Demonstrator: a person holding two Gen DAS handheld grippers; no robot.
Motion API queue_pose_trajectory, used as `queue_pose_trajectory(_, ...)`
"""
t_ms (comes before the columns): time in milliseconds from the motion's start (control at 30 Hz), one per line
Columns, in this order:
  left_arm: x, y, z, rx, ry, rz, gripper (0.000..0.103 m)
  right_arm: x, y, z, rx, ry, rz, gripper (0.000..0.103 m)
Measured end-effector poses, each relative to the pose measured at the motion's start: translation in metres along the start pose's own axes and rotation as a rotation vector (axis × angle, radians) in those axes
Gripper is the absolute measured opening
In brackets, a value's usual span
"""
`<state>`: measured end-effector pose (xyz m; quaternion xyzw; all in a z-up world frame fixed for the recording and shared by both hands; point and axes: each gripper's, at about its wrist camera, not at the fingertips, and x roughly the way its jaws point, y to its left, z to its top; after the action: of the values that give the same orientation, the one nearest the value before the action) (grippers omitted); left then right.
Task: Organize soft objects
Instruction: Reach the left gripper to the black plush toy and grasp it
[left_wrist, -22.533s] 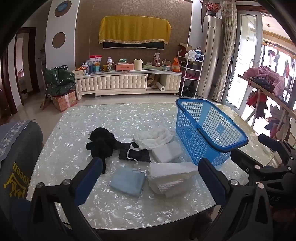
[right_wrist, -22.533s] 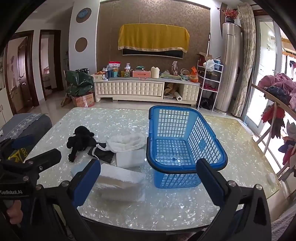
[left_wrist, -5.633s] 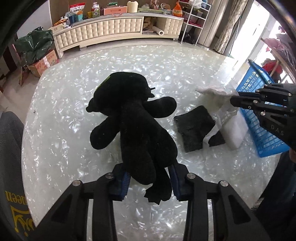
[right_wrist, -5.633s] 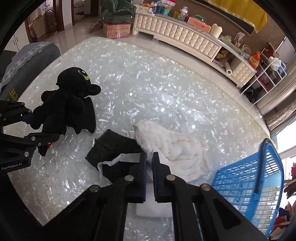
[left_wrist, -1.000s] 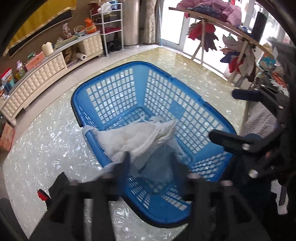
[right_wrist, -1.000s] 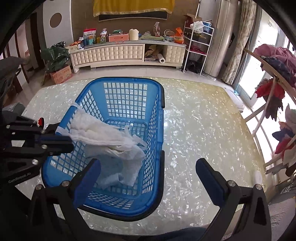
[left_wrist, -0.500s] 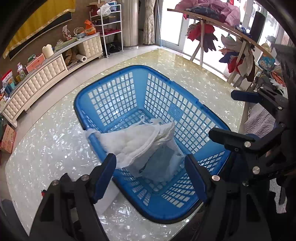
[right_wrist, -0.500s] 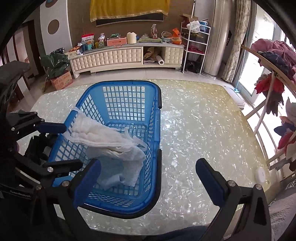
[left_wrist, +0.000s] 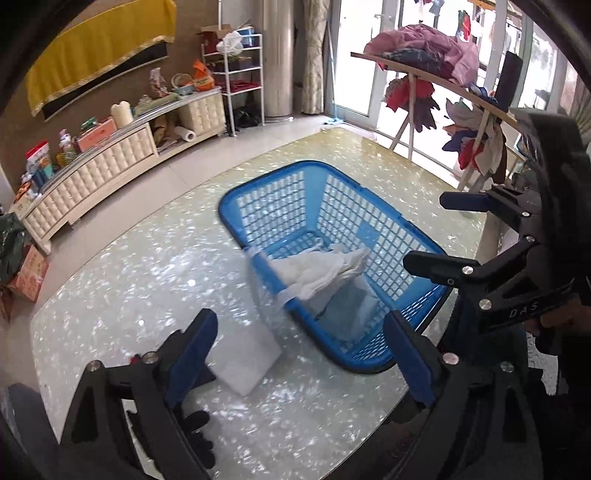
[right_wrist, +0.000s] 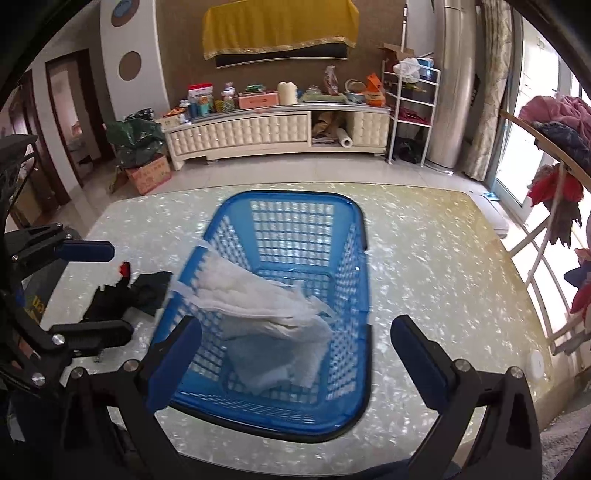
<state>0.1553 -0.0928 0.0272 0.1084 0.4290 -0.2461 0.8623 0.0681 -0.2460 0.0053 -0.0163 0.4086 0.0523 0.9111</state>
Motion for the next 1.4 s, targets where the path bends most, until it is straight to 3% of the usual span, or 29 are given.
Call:
queue_pose_trajectory(67, -0.007, 0.009, -0.006, -0.012, -0.001, 0.015, 0.103, 0.001, 0.008, 0.002, -0.014, 0.004, 0.006, 0.102)
queue_pose_trajectory(800, -0.017, 0.109, -0.091, -0.222, 0.07, 0.155, 0.103, 0.029, 0.086, 0.024, -0.173, 0.033, 0.131, 0.102)
queue_pose_trajectory(1100, 0.012, 0.14, -0.13, -0.317, 0.157, 0.137, 0.103, 0.051, 0.118, 0.024, -0.239, 0.088, 0.158, 0.103)
queue_pose_trajectory(1400, 0.039, 0.155, -0.144, -0.354, 0.201, 0.127, 0.103, 0.089, 0.15, 0.017, -0.311, 0.191, 0.138, 0.102)
